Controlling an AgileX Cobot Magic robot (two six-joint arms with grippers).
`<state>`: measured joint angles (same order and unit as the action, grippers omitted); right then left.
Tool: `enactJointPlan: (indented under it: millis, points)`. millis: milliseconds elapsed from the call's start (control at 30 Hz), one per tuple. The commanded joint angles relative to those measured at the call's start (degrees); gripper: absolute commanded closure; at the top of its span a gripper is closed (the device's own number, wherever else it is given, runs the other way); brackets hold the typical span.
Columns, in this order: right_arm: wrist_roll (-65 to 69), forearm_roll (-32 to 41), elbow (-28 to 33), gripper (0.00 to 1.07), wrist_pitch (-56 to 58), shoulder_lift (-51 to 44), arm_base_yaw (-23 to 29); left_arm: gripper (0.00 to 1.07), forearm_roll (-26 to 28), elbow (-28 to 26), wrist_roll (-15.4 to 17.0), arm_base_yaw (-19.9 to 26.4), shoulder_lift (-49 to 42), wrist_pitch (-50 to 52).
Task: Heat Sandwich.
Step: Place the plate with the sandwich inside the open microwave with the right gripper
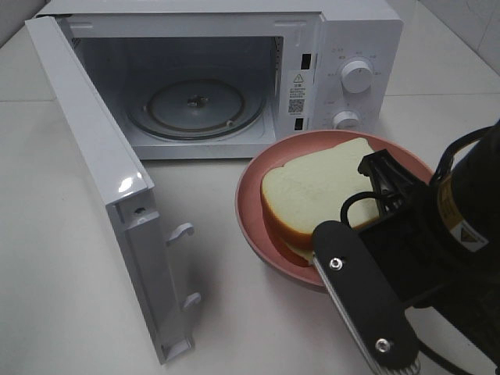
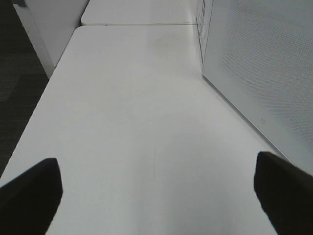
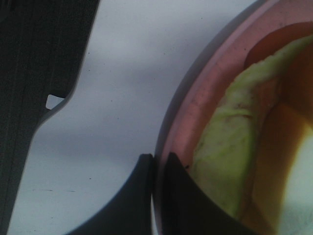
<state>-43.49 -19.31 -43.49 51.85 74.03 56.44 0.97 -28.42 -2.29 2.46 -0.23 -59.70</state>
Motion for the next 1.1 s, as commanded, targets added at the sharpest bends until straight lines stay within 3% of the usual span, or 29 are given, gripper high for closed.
enactJointPlan:
  millis: [33,633,1100]
  points:
    - [-9.9,1.6,0.1,1.07,-3.3,-0.6,-4.4,0.08,0.0,0.1,0.2,0.0,-1.7,0.3]
    - [-40.7,15.4,0.1,1.07,-9.4,-0.5,-19.1,0.08,0.0,0.1,0.2,0.0,-1.7,0.3]
    - [-41.8,15.6,-2.1,1.07,-10.1,3.2,-19.7,0.08,0.0,0.1,0.2,0.0,-1.7,0.3]
